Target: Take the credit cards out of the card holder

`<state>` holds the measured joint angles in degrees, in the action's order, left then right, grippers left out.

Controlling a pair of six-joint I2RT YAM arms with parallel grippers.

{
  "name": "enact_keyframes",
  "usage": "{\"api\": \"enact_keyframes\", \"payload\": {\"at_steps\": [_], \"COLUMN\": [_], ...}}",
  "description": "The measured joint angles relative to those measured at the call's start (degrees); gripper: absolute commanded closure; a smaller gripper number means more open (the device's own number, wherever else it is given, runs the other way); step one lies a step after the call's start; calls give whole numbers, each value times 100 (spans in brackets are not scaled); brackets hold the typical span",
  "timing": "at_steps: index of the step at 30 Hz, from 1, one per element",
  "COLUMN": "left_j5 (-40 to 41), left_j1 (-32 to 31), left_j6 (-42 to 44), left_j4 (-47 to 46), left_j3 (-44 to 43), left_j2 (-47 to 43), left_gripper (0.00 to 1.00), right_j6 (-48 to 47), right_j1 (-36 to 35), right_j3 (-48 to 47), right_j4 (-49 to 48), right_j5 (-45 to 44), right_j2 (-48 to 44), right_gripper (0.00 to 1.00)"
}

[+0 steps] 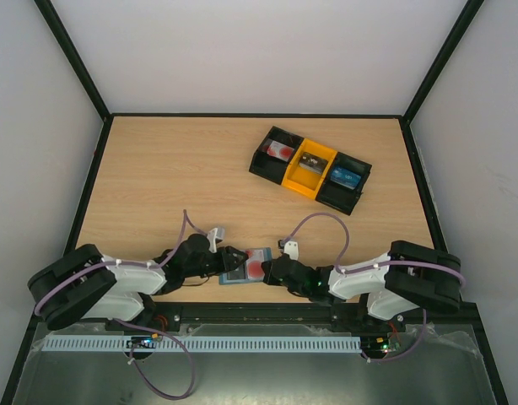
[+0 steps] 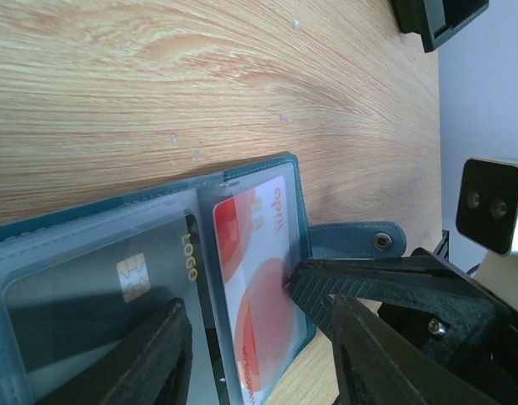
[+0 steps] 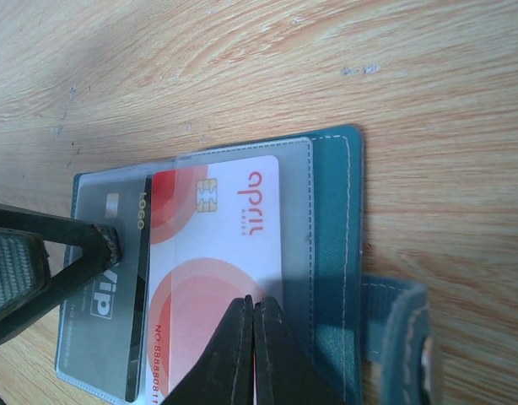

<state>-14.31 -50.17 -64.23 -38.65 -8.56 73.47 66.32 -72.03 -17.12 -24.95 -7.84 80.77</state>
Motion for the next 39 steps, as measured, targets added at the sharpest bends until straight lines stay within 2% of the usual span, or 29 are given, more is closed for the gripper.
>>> {"api": "enact_keyframes", "payload": {"at_steps": [4, 10, 25, 33, 39], "left_j5": [37, 92, -28, -35, -28], "left_j1": [0, 0, 7, 11, 11], "left_j6": [72, 107, 107, 107, 118], "left_j4": [-155, -490, -1615, -1698, -1519], "left_j3": [-7, -55, -103, -76, -59], "left_j2": [208, 568, 1484, 1521, 1349], "left_gripper": [61, 64, 65, 69, 63], "right_j6": [50, 146, 363, 367, 376], "right_j1": [0, 0, 0, 0, 0], "right_j3": [9, 85, 162, 166, 162], "right_j4": [-26, -236, -629, -717, -612], "right_j5": [0, 2, -9, -2, -4], "right_j2": [0, 48, 214, 256, 177], "right_gripper": [97, 98, 98, 98, 97]}}
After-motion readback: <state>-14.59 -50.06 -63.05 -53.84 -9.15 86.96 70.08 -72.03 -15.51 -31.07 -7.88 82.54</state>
